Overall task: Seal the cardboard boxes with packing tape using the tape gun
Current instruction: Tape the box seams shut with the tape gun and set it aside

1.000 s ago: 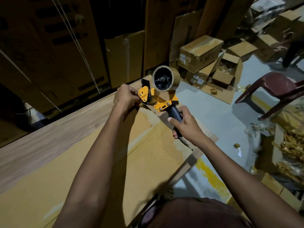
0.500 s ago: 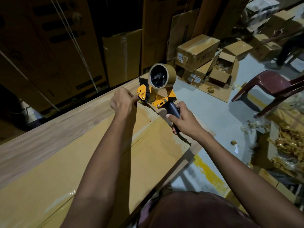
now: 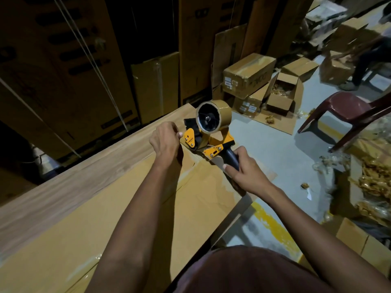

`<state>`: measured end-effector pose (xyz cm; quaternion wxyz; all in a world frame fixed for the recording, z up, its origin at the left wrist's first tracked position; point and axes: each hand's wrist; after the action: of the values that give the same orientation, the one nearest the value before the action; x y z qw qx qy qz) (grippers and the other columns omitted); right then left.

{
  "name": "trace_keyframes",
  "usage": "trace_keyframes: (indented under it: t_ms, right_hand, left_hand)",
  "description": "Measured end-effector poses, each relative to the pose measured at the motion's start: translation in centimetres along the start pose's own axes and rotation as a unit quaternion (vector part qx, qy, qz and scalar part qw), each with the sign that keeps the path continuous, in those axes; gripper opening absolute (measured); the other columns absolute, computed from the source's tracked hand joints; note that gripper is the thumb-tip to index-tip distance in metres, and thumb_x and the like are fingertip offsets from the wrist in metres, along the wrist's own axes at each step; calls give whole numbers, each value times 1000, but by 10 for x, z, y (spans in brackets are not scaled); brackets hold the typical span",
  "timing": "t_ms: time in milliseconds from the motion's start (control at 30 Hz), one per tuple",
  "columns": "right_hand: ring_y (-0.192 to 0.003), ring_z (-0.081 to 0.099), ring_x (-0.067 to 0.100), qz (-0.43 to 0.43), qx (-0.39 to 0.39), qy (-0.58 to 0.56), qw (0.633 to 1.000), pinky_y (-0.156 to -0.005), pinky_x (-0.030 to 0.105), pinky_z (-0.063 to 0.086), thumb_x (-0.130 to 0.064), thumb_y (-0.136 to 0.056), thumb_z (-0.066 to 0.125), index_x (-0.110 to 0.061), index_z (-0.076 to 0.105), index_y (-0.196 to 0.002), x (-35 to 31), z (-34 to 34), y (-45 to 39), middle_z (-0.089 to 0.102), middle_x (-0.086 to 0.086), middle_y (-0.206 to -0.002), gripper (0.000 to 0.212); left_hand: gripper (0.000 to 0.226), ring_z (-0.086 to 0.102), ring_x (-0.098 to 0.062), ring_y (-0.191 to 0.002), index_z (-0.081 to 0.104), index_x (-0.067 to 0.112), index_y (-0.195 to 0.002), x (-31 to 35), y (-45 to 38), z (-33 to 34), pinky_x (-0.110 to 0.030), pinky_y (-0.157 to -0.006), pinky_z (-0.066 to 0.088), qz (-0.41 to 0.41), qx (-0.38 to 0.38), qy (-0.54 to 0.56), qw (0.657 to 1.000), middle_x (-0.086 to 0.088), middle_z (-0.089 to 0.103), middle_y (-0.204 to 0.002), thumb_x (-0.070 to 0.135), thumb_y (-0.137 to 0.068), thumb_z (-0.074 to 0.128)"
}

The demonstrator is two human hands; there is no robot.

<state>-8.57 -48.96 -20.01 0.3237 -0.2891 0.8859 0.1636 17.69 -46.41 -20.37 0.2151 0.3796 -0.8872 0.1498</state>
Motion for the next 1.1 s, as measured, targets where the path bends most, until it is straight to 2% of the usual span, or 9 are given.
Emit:
trace_keyframes:
  t_ms: [67, 167, 300, 400, 567, 733, 833, 967, 1100]
  right_hand:
    - [-78, 60, 22, 3, 8, 1, 1000, -61, 30, 44, -35, -101, 63, -16, 38, -114, 0, 3, -1, 58, 8, -97, 34]
    - [-81, 62, 23, 14, 10, 4, 1000, -64, 33, 47, -37, -99, 65, -22, 36, -113, 3, 4, -1, 61, 9, -101, 35]
    - [-69, 72, 26, 43, 2, -43, 998, -59, 44, 63, -37, -99, 64, -27, 34, -111, 3, 6, -1, 65, 11, -100, 34]
    - [-62, 73, 25, 56, 3, -68, 996, -52, 33, 60, -29, -101, 63, -20, 36, -112, -1, 2, 0, 63, 13, -98, 32]
    - [-63, 65, 18, 27, -5, -50, 998, -50, 18, 48, -28, -100, 64, -19, 38, -112, 0, -9, 7, 60, 11, -97, 30]
    - [-51, 63, 20, 39, -20, -96, 994, -49, 29, 53, -22, -100, 67, -16, 38, -106, 21, -26, 43, 62, 17, -79, 30]
    - [-51, 65, 20, 64, -11, -162, 985, -51, 35, 58, -15, -100, 66, -14, 38, -111, 23, -12, 56, 62, 17, -84, 29]
    - [-51, 67, 21, 66, 7, -165, 984, -50, 33, 57, -12, -98, 65, -16, 46, -119, 20, -8, 57, 63, 17, -86, 28]
    - [-56, 70, 25, 58, -15, -108, 992, -48, 36, 55, -13, -95, 67, -16, 51, -111, 21, -14, 52, 65, 21, -89, 23]
  left_hand:
    - [13, 55, -25, -103, 77, 20, -103, 3, 12, 1, -34, -76, 35, 79, 35, -42, 995, -3, 70, -107, 17, -95, 67]
    - [23, 46, -27, -108, 79, 21, -108, -1, 21, 7, -33, -78, 19, 151, 50, -61, 985, -2, 72, -107, 21, -100, 57]
    - [20, 46, -27, -127, 79, 36, -106, -18, 15, 19, -31, -82, 17, 118, 26, -45, 992, -4, 73, -116, 31, -97, 62]
    - [17, 42, -30, -138, 79, 26, -107, -18, 25, 14, -40, -95, 22, 110, 44, -13, 993, -5, 77, -108, 31, -94, 71]
    - [21, 36, -26, -145, 77, 33, -112, -17, 25, 13, -47, -109, 18, 98, 17, -68, 993, 0, 77, -108, 40, -95, 66]
    - [27, 41, -27, -142, 79, 32, -107, -21, 26, 15, -51, -113, 15, 113, 30, -85, 990, 0, 77, -104, 47, -97, 60]
    - [49, 44, -29, -137, 79, 27, -95, -12, 36, 16, -55, -114, 13, 116, 2, -138, 984, -3, 75, -100, 65, -93, 48]
    - [67, 41, -33, -140, 74, 19, -108, -5, 48, 21, -62, -115, 15, 119, -32, -186, 975, -5, 68, -120, 74, -91, 42]
    - [64, 32, -36, -146, 72, 16, -117, -3, 49, 22, -68, -116, 11, 112, -65, -185, 974, -5, 62, -133, 67, -91, 43]
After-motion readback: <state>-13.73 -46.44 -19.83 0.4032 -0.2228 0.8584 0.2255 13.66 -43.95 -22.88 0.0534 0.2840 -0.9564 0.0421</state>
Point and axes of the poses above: each hand's wrist, its own y-axis away from the middle knuckle, its own z-axis out of the palm, x = y × z
